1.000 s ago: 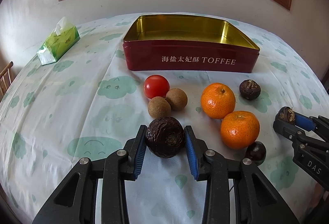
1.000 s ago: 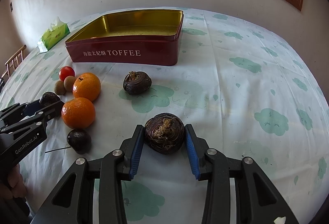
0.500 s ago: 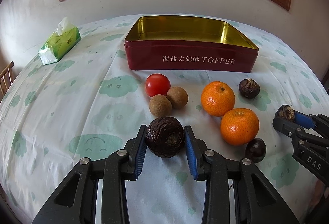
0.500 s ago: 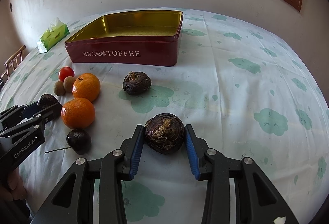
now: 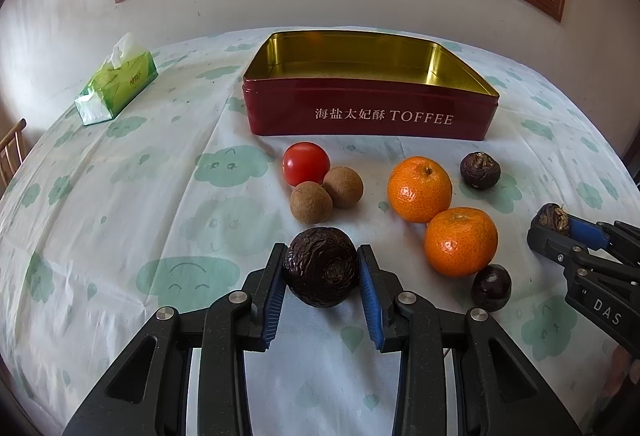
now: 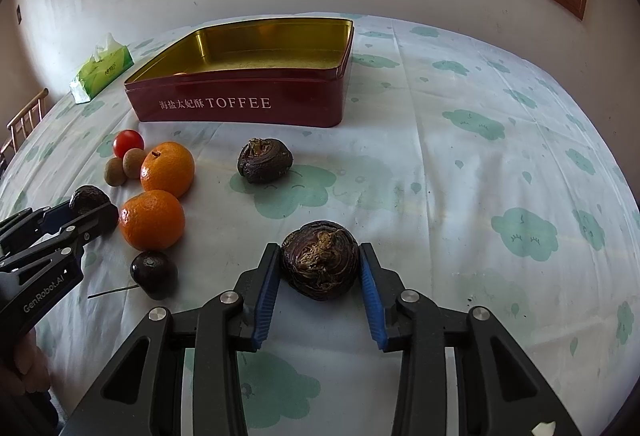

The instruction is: Organize fruits

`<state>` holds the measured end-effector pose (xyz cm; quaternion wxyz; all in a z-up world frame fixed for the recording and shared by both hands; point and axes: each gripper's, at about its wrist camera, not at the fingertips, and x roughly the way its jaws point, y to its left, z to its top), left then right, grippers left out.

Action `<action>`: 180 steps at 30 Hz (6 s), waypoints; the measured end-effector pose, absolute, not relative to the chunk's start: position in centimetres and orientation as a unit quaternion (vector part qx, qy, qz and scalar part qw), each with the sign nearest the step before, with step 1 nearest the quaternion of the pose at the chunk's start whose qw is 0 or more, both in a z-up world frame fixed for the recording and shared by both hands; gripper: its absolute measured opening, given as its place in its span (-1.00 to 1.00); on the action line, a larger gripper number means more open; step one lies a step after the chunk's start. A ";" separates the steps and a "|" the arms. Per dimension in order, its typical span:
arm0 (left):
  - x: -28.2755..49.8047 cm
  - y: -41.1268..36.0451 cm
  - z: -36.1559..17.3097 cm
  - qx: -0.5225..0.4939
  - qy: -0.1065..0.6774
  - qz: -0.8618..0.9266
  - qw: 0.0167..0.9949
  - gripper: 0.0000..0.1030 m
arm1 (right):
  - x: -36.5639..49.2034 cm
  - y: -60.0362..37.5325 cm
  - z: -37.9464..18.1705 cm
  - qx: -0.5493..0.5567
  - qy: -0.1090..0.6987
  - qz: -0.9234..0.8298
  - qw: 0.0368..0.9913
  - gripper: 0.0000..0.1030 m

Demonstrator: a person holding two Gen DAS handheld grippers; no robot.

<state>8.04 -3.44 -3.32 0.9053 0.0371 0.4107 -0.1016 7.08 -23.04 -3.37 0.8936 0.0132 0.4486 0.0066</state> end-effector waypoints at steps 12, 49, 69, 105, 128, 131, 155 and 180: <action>7.4 -3.5 -2.3 0.040 0.404 -0.104 0.908 -0.31 | 6.4 -23.1 -2.7 0.013 0.446 0.002 0.895 -0.31; 6.7 -3.1 -0.4 0.043 0.385 -0.101 0.917 -0.31 | 6.0 -22.4 0.0 0.013 0.424 0.011 0.906 -0.31; 8.0 -1.7 0.9 0.028 0.379 -0.104 0.919 -0.31 | 7.7 -22.3 1.4 0.019 0.413 0.021 0.910 -0.31; 20.9 -3.4 2.1 0.037 0.377 -0.108 0.919 -0.31 | 20.3 -21.2 2.1 -0.002 0.418 0.041 0.908 -0.31; 22.8 -4.3 0.0 0.046 0.398 -0.099 0.911 -0.31 | 22.8 -21.0 -0.6 0.005 0.446 0.049 0.893 -0.29; 22.9 -4.2 -0.1 0.042 0.398 -0.098 0.911 -0.30 | 22.8 -21.0 -0.6 0.006 0.447 0.049 0.893 -0.28; 20.7 -3.9 1.1 0.045 0.391 -0.085 0.915 -0.15 | 19.8 -21.2 1.3 0.006 0.430 0.042 0.902 -0.14; 8.3 -1.2 -0.4 0.042 0.402 -0.079 0.911 -0.15 | 8.2 -20.9 0.5 -0.005 0.442 0.039 0.896 -0.14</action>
